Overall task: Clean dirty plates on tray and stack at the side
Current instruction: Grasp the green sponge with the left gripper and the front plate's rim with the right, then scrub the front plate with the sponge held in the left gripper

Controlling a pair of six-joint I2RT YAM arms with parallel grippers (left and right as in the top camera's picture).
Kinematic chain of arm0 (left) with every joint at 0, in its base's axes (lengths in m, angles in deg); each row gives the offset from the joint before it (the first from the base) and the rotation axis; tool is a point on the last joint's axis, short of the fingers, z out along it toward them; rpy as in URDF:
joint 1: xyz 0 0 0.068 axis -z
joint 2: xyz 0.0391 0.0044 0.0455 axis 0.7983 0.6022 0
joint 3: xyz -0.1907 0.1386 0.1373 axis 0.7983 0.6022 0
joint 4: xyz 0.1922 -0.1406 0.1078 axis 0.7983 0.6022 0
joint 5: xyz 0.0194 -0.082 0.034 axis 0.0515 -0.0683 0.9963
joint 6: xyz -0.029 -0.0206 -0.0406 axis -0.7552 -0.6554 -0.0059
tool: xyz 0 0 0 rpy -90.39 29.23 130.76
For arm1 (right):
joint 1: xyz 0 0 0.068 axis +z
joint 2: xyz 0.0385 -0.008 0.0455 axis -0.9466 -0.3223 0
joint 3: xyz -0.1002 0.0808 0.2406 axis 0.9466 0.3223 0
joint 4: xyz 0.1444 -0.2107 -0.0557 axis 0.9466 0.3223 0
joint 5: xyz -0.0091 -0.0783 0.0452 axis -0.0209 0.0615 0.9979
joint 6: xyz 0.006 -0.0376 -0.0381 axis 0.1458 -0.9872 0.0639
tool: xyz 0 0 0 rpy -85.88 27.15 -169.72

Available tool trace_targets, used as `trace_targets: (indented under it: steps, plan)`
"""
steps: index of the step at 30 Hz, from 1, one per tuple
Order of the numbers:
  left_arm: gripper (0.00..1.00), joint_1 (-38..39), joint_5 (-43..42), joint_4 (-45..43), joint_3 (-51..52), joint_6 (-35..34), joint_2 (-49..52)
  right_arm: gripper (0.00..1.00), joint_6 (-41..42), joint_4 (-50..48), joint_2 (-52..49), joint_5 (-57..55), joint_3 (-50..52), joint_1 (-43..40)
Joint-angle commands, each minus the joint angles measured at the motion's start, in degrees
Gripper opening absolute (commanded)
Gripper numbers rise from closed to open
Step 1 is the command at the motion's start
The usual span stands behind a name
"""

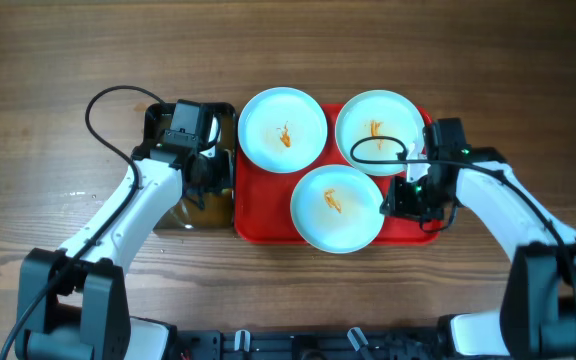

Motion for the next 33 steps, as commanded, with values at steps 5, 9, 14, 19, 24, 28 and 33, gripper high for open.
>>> trace_targets:
  steps: [5, 9, 14, 19, 24, 28, 33]
  plan:
    - [0.04, 0.4, -4.6, -0.1, -0.7, -0.3, -1.2, 0.11, 1.0, -3.4, -3.7, 5.4, -0.8, 3.9]
    - [0.04, 0.4, -12.5, -0.1, -0.7, -0.3, -1.2, 0.05, 6.4, -4.2, -3.7, 2.5, -0.8, 6.7]
    - [0.04, 1.0, -29.6, -5.9, -0.7, -5.2, -1.2, 0.04, 7.5, -5.0, -3.7, 1.9, -0.8, 6.9]
    - [0.04, 8.3, -32.0, -17.6, -0.7, -15.7, 0.4, 0.04, 7.5, -5.0, -3.7, 1.9, -0.8, 6.9]
    - [0.04, 17.0, -31.9, -24.0, -0.7, -21.5, 5.6, 0.04, 7.5, -5.0, -3.7, 1.9, -0.8, 6.9]
    - [0.04, 21.5, -31.8, -29.2, -0.7, -27.8, 10.8, 0.04, 7.5, -4.9, -3.7, 1.9, -0.8, 6.9]
    - [0.04, 23.6, -27.4, -29.0, -0.7, -29.9, 16.5, 0.04, 7.4, -4.9, -3.7, 1.9, -0.8, 6.9]
